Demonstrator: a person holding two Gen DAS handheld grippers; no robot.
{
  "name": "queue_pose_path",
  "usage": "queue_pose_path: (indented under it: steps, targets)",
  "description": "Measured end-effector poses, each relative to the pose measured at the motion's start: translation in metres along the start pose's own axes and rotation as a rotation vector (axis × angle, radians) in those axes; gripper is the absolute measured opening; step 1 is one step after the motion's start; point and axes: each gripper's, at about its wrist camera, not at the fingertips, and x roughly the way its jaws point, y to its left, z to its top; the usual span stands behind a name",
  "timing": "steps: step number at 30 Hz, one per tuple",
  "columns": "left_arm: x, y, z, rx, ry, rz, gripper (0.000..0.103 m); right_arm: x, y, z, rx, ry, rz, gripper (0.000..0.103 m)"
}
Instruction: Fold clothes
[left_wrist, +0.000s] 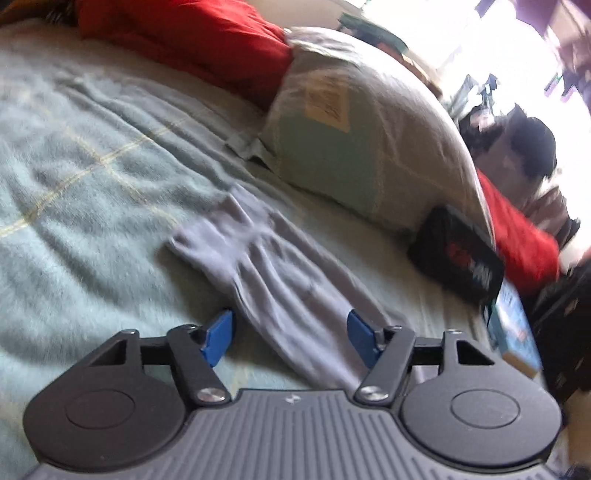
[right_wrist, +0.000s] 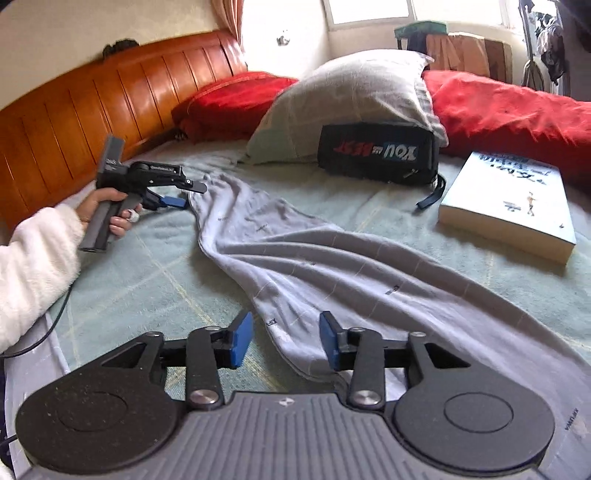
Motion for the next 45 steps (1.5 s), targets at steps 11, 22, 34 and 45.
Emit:
queue_pose_path:
  steps: [11,22,34,45]
  targets:
    - [0.037,0.042,0.044,-0.148,-0.055,-0.093,0.048,0.007,-0.008,0.0,-0.007,-0.032,-0.001,0.051]
    - [0.034,0.006,0.073,0.119,-0.158,0.082,0.004,0.017,-0.014,-0.003,-0.003,-0.034,-0.03,0.053]
    - [0.046,0.03,0.051,0.089,-0.116,0.089,0.007,0.047,-0.043,0.062,-0.007,0.012,-0.053,0.053]
    - [0.04,0.056,0.044,-0.026,-0.132,-0.069,0.016,0.163,-0.037,0.116,-0.095,0.106,0.096,0.05]
